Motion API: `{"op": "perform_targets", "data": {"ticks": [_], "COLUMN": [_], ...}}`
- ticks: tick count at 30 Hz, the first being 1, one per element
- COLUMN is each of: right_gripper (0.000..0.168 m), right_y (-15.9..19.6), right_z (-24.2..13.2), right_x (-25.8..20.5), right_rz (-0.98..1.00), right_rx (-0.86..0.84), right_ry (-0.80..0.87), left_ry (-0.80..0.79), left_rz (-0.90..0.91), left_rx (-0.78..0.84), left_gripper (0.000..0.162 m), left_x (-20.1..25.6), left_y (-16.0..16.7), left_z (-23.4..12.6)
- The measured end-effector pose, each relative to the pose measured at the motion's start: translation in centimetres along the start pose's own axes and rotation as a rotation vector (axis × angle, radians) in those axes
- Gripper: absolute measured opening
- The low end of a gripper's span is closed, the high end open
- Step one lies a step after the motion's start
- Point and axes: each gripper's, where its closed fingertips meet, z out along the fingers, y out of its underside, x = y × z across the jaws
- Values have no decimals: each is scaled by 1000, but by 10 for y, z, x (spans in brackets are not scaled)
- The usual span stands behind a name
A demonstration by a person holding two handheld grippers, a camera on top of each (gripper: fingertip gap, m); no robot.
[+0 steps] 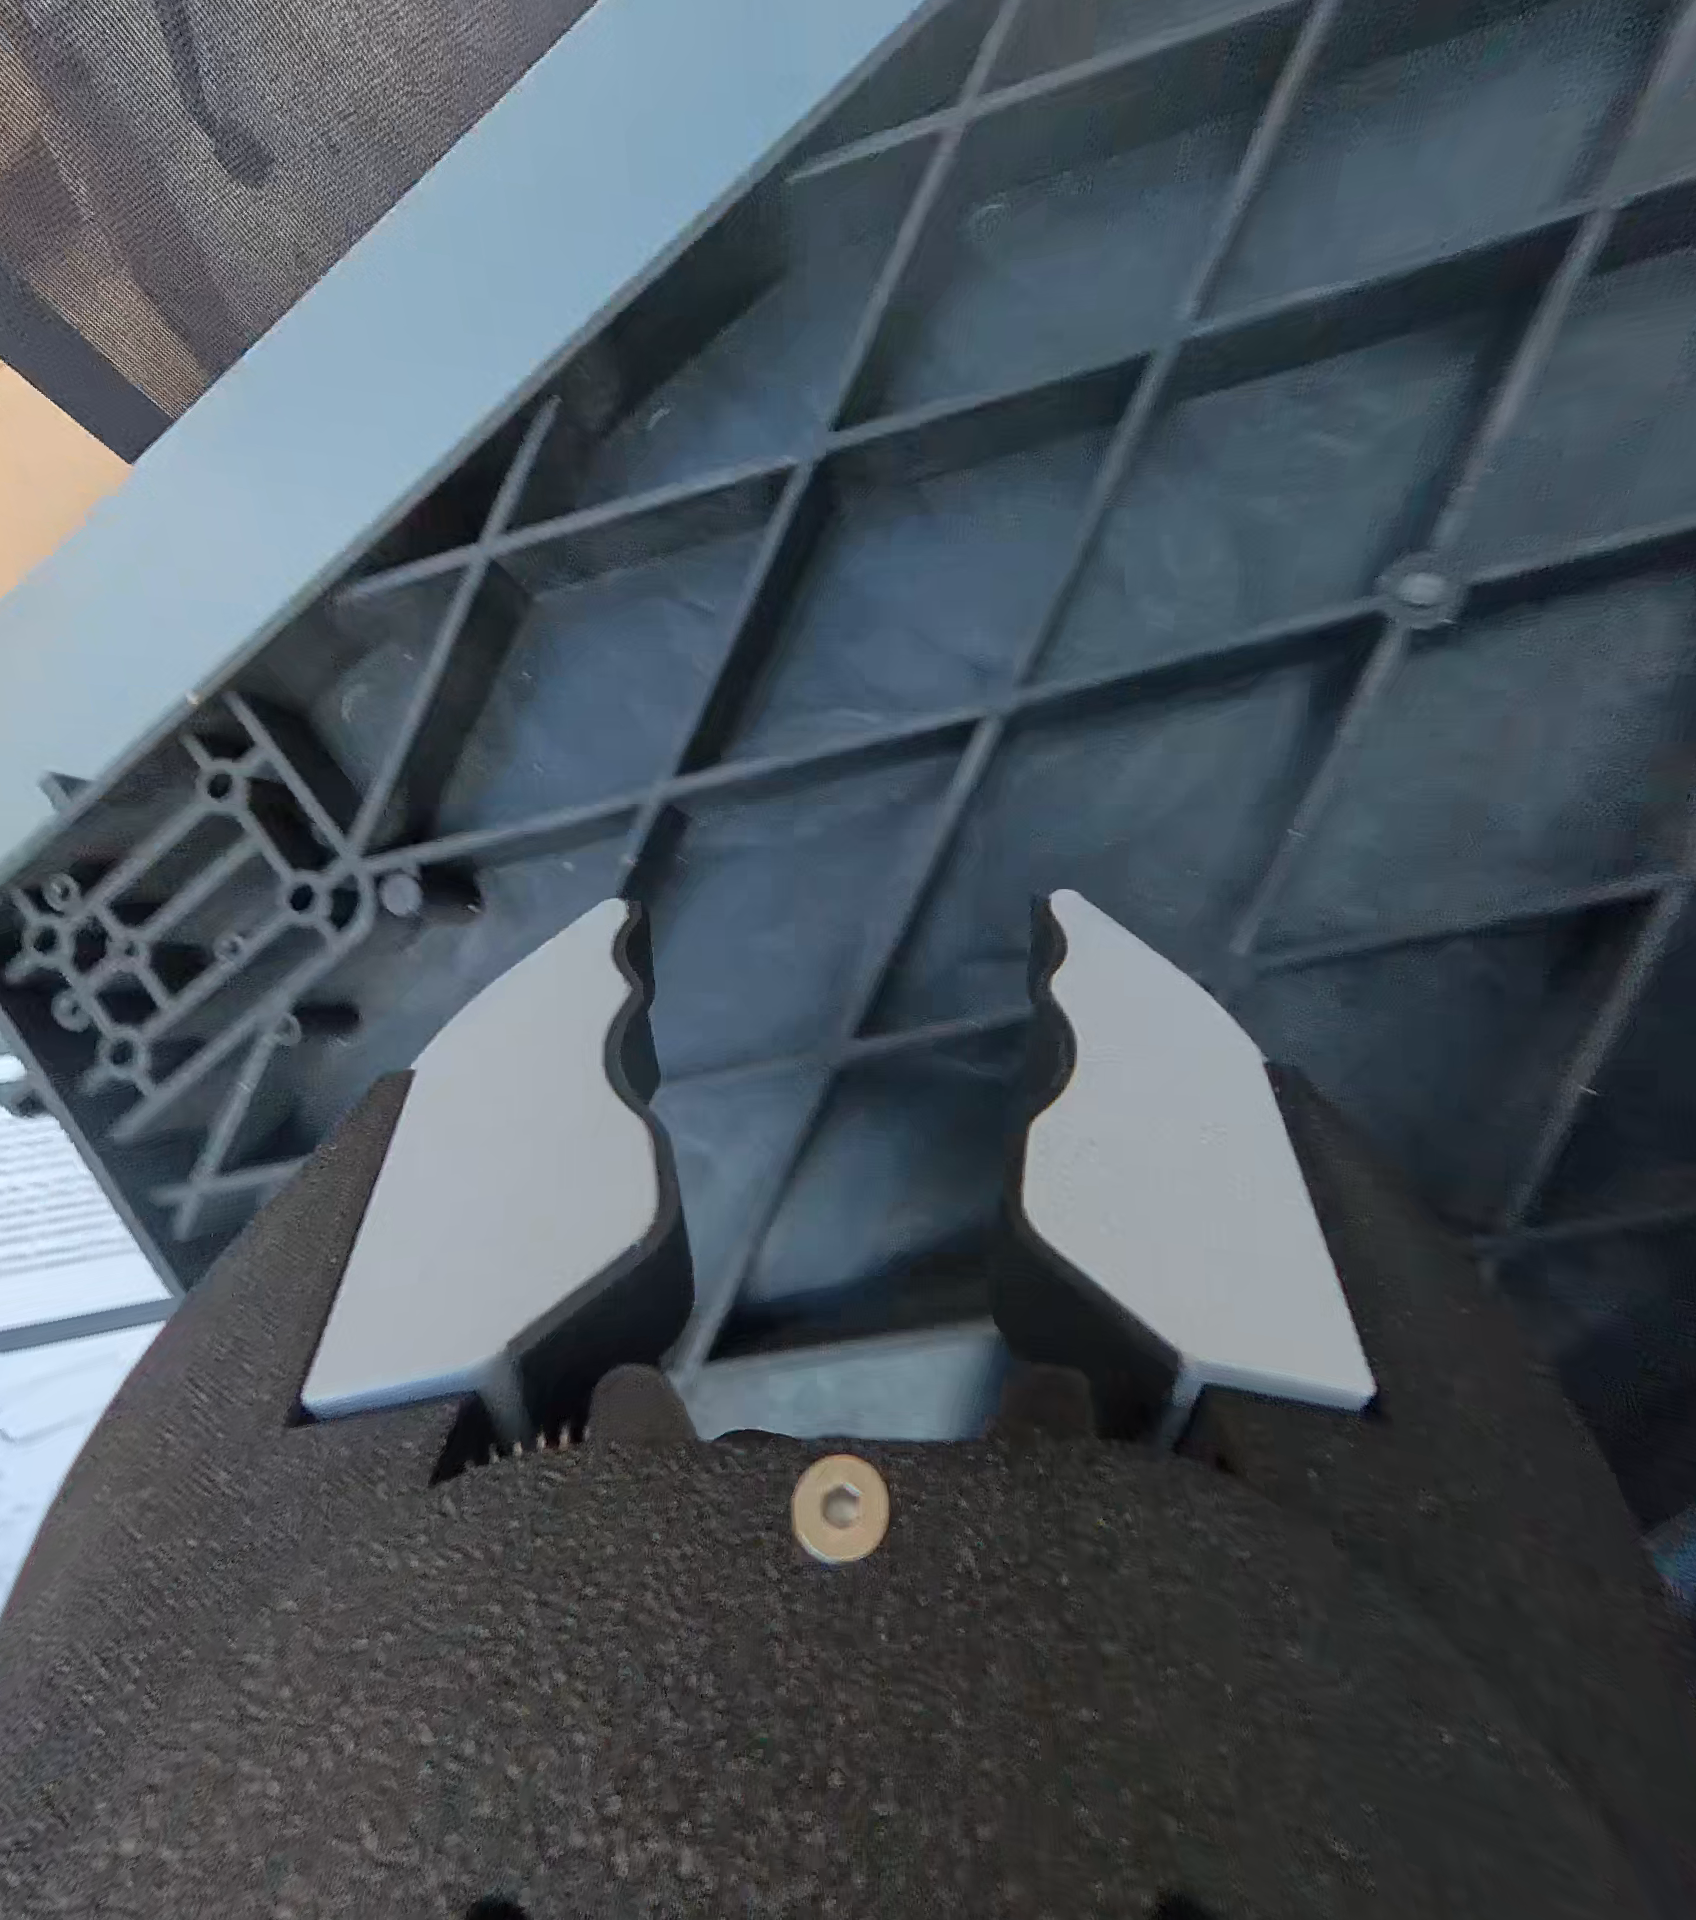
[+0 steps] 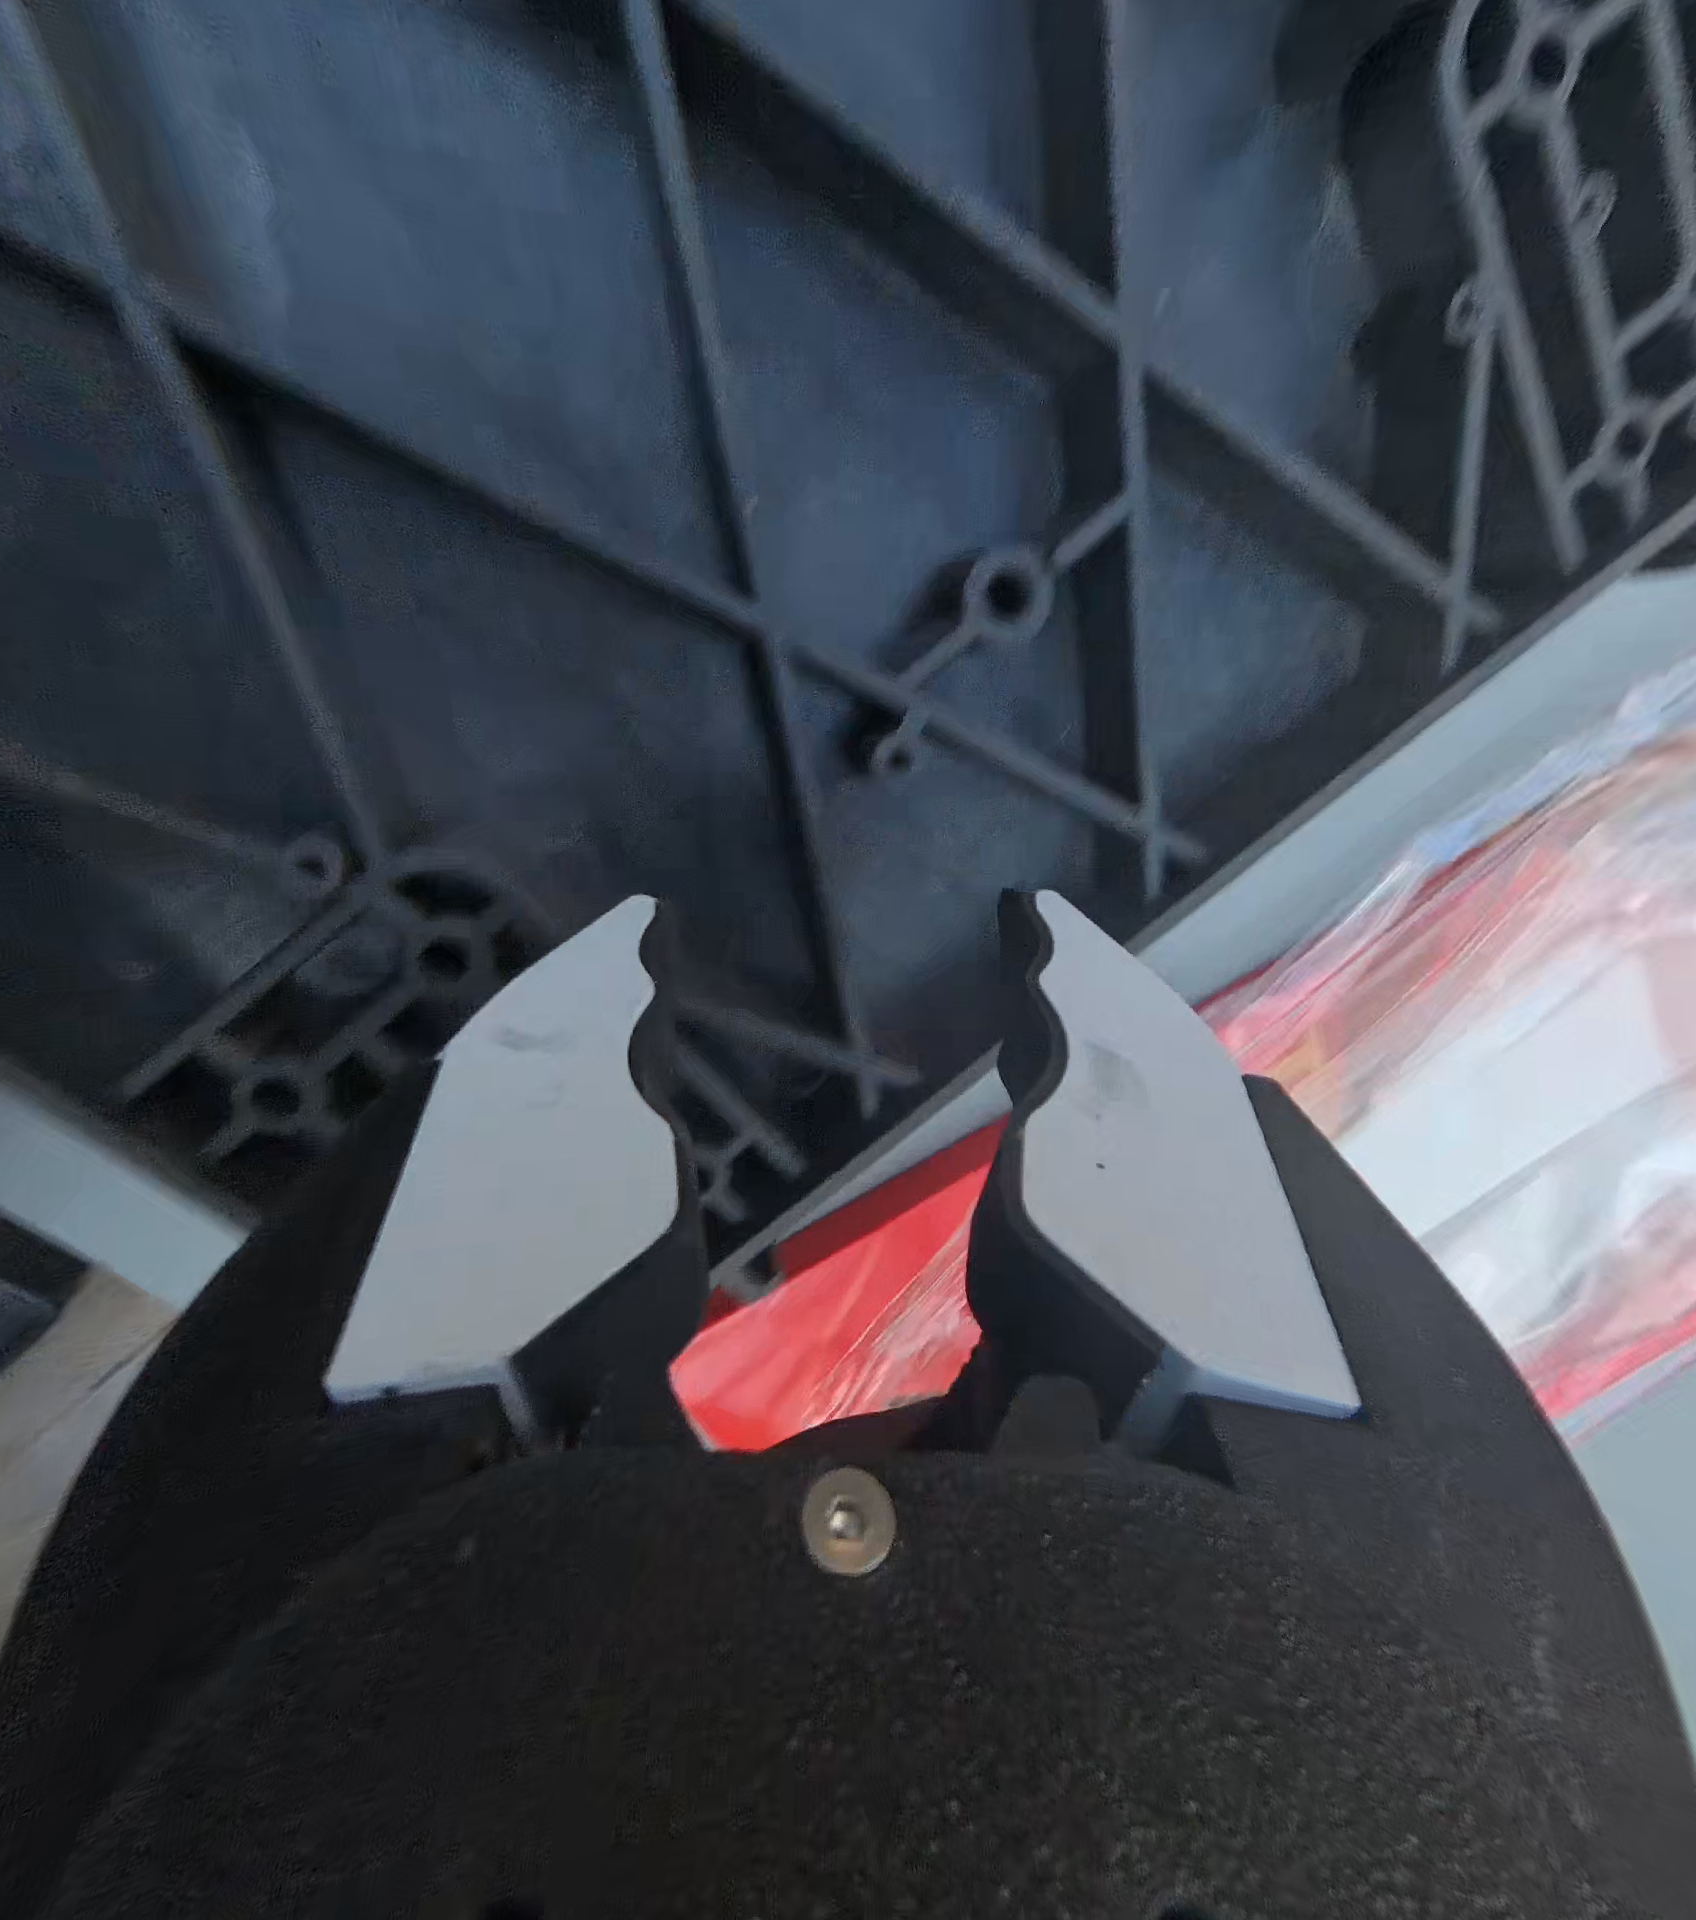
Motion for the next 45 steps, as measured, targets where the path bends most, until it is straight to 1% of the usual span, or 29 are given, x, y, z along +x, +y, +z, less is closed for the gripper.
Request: {"op": "perform_targets", "data": {"ticks": [1,4,6,9,11,12,13,14,16,17,20,28,34,39,42,45], "right_gripper": [62,67,72,80,85,84,81,84,75,79,82,80,76,76,76,77], "right_y": [21,71,94,105,107,106,106,104,100,98,97,97,98,92,84,80], "right_z": [-10,-34,-37,-27,-15,-9,-2,3,10,12,17,15,11,8,6,8], "right_x": [-15,-52,-70,-85,-89,-90,-90,-85,-72,-70,-71,-70,-71,-87,-101,-99], "right_rz": [43,104,72,-86,-198,-251,-297,-336,-399,-425,-448,-450,-486,-481,-473,-445], "right_rx": [0,15,8,20,14,10,4,1,-15,-19,-54,-133,-205,-216,-197,-192], "right_ry": [-24,-73,-99,-76,-44,-29,-9,47,155,169,177,173,160,162,160,149], "left_ry": [9,65,132,250,283,290,292,294,304,306,298,311,267,227,205,158], "left_rz": [-32,-179,-246,-247,-210,-197,-198,-215,-266,-287,-327,-439,-548,-711,-752,-782], "left_rx": [40,147,191,196,171,164,159,159,171,178,188,206,229,251,241,240], "left_gripper": [70,67,65,65,64,64,65,64,63,62,61,58,57,54,53,54], "left_x": [23,90,133,194,223,233,241,248,261,266,283,324,351,372,387,397], "left_y": [10,30,36,41,44,46,48,50,55,58,70,113,170,223,242,248], "left_z": [-15,-48,-56,-56,-53,-53,-54,-55,-60,-63,-70,-98,-142,-168,-178,-186]}}
